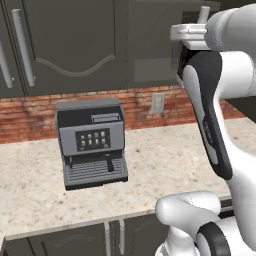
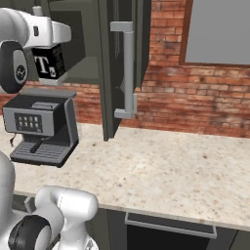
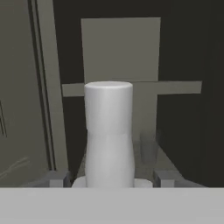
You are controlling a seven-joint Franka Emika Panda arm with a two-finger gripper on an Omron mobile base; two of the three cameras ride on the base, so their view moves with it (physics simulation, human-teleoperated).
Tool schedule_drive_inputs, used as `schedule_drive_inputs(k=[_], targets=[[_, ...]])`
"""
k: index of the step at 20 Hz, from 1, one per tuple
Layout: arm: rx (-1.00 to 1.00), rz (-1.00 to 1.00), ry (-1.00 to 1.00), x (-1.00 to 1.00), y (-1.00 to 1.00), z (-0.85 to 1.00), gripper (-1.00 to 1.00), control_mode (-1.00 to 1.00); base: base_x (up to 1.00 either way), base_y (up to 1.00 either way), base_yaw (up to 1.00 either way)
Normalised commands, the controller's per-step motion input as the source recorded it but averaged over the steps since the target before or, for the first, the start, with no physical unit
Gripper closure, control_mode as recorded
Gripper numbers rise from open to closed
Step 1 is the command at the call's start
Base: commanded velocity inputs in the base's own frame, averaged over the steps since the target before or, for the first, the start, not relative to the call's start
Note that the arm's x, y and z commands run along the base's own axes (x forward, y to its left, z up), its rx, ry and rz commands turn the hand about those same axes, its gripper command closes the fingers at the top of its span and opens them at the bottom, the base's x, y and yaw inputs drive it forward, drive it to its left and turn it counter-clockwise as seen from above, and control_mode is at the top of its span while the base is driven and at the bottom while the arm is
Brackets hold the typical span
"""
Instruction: There is a bowl on the dining counter. Grab a lemon wedge from the fridge and place it in the bowl. Then get the liquor bottle and glass cup from the cabinet and place them next to the bowl.
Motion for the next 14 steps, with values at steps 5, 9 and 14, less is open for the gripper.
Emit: schedule_drive_inputs(k=[5,9,14], targets=[[0.0,0.0,0.13,-1.0,0.01,-0.37,1.0,-1.0,0.0,0.0,0.0],[-0.02,0.0,0.05,-0.96,0.0,-0.38,1.0,-1.0,0.0,0.0,0.0],[-0.04,0.0,0.06,-0.43,0.0,-0.28,1.0,-1.0,0.0,0.0,0.0]])
